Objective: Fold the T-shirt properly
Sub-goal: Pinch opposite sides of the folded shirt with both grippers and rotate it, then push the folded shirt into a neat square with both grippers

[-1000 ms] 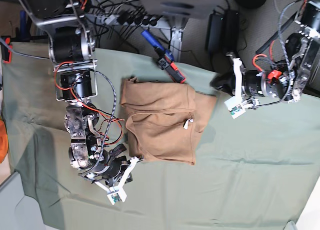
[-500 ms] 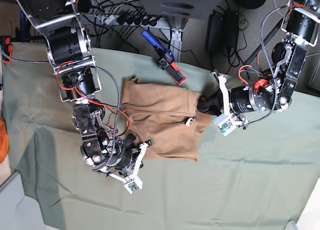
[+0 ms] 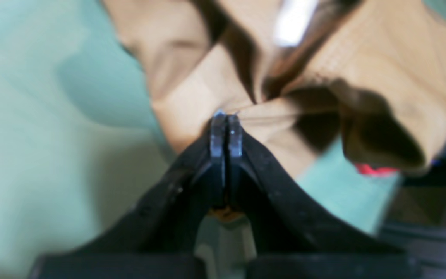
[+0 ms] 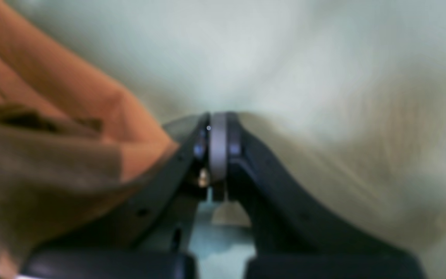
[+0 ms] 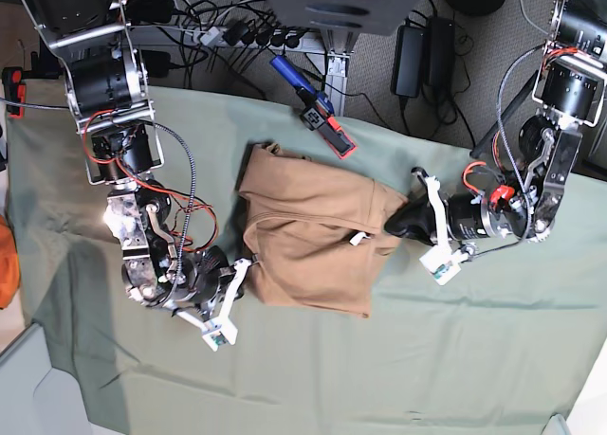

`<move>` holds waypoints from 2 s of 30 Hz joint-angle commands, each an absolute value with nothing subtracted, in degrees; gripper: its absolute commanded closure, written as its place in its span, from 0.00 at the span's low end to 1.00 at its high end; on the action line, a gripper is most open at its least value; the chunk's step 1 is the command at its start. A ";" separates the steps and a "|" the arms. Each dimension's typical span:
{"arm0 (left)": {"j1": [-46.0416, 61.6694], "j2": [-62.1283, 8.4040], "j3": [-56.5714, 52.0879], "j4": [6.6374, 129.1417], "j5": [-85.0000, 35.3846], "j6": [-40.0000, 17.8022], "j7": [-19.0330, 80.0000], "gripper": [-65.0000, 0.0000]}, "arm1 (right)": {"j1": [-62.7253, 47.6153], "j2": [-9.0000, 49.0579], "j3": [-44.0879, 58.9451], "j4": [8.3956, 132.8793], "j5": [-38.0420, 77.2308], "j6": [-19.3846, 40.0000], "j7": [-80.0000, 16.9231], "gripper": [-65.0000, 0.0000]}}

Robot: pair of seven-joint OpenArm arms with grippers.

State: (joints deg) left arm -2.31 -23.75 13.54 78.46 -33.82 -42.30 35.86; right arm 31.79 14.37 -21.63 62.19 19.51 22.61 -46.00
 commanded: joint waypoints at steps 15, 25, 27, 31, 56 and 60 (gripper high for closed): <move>-22.26 -24.27 13.06 58.30 -30.55 -40.00 28.95 1.00 | 19.81 20.10 -21.34 82.94 28.56 27.88 -50.85 1.00; -27.83 -19.75 13.10 54.37 -29.78 -40.00 28.12 1.00 | 8.82 19.51 -20.34 91.66 28.64 27.88 -51.68 1.00; -28.77 -20.78 12.99 54.39 -30.83 -40.00 28.58 1.00 | 7.57 19.05 -18.31 92.62 28.93 27.88 -51.70 1.00; -30.30 -24.58 11.51 55.86 -36.42 -40.00 31.90 1.00 | 5.76 18.87 -13.65 95.09 31.35 27.88 -51.70 1.00; -15.75 -26.35 10.44 75.70 -57.34 -40.00 54.78 1.00 | 27.97 3.07 -7.99 76.84 25.78 28.32 -44.56 1.00; -15.73 -26.83 10.41 73.34 -48.88 -40.00 50.92 1.00 | 29.76 2.98 -12.38 69.71 22.13 28.27 -42.17 1.00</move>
State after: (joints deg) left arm -14.33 -26.11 10.85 72.66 -47.88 -39.48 51.90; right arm 28.01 3.14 -12.58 68.88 21.58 23.11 -43.38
